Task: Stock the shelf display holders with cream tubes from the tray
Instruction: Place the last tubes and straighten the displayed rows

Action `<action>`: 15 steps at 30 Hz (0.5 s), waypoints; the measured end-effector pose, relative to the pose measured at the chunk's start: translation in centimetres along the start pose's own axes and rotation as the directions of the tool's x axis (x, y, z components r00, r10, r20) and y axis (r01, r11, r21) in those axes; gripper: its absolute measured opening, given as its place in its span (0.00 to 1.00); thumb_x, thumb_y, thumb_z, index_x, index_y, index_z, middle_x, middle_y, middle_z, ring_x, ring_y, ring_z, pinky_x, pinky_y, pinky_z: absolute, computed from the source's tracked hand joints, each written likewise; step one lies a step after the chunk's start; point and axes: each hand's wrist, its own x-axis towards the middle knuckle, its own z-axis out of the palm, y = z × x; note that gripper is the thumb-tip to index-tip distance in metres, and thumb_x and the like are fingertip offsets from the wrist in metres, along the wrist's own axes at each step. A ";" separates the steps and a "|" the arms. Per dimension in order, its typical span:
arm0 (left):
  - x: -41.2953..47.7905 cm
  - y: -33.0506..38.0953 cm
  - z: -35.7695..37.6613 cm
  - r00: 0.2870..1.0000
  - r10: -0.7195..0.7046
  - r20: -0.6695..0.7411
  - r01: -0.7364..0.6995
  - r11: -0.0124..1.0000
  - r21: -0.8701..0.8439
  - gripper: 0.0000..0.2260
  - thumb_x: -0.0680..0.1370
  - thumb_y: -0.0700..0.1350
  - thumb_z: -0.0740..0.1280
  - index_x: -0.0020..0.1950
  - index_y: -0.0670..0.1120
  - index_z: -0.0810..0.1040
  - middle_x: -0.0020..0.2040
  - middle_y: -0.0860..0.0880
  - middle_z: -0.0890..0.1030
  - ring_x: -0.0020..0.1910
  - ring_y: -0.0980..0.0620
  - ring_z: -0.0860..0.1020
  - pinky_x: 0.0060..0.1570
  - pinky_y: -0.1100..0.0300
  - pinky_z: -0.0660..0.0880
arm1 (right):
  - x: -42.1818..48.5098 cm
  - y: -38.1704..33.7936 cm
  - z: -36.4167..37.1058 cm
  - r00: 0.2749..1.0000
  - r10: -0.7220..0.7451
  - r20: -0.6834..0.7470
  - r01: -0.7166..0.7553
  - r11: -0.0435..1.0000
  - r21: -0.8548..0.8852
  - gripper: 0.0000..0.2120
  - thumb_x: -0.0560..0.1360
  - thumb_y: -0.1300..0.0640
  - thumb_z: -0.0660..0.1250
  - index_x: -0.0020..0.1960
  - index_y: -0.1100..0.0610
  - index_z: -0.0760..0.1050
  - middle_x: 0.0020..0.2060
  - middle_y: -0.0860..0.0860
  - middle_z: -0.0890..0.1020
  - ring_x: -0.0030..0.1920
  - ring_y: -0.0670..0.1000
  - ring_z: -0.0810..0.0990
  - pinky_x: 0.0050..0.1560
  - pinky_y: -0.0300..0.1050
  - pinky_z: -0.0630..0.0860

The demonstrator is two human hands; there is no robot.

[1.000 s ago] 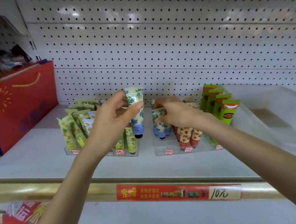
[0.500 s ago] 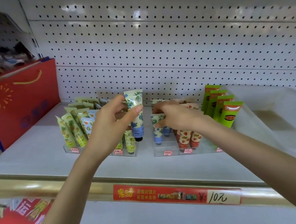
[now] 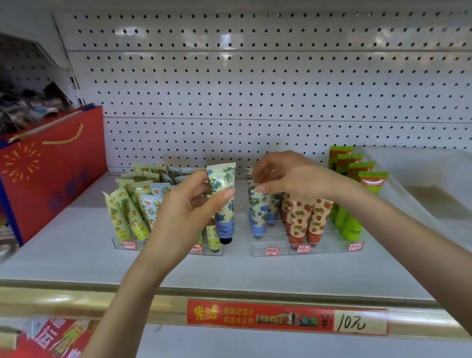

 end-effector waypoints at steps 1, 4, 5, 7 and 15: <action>0.0 -0.1 0.0 1.000 -0.003 0.019 0.003 1.000 0.000 0.24 0.73 0.59 0.68 0.48 0.37 0.71 0.42 0.34 0.74 0.40 0.39 0.74 0.42 0.44 0.77 | -0.4 -0.2 -0.3 0.999 -0.028 -0.025 0.029 0.998 0.052 0.08 0.73 0.59 0.71 0.51 0.55 0.77 0.47 0.50 0.82 0.50 0.47 0.81 0.53 0.38 0.77; 0.0 -0.1 0.4 0.997 -0.032 0.070 0.033 0.999 -0.017 0.24 0.70 0.62 0.68 0.48 0.41 0.72 0.41 0.36 0.75 0.38 0.39 0.73 0.41 0.43 0.76 | -1.8 -1.5 -1.2 0.991 -0.094 -0.094 0.113 0.968 0.223 0.03 0.76 0.59 0.66 0.49 0.55 0.77 0.46 0.47 0.82 0.49 0.43 0.81 0.53 0.34 0.76; -0.1 -0.1 0.6 0.996 -0.041 0.076 0.043 0.999 -0.026 0.20 0.71 0.61 0.69 0.45 0.44 0.73 0.37 0.41 0.75 0.36 0.44 0.72 0.40 0.44 0.76 | -2.3 -2.0 -1.4 0.990 -0.101 -0.102 0.127 0.951 0.282 0.03 0.76 0.58 0.65 0.49 0.55 0.77 0.46 0.48 0.83 0.50 0.43 0.81 0.55 0.35 0.77; -0.1 0.0 1.2 0.993 -0.061 0.098 0.065 0.997 -0.036 0.17 0.70 0.59 0.69 0.45 0.46 0.74 0.37 0.46 0.78 0.36 0.50 0.73 0.41 0.43 0.75 | -3.3 -3.1 -1.7 0.985 -0.143 -0.092 0.166 0.927 0.336 0.05 0.75 0.56 0.65 0.49 0.56 0.78 0.47 0.49 0.83 0.51 0.45 0.81 0.55 0.39 0.78; 0.2 0.2 3.2 0.984 -0.070 0.162 0.083 0.994 -0.076 0.13 0.67 0.53 0.69 0.48 0.49 0.78 0.40 0.53 0.82 0.37 0.61 0.78 0.38 0.66 0.75 | -4.7 -4.7 -1.4 0.965 -0.261 0.002 0.256 0.948 0.187 0.08 0.71 0.62 0.71 0.48 0.54 0.78 0.43 0.48 0.82 0.43 0.40 0.79 0.46 0.30 0.73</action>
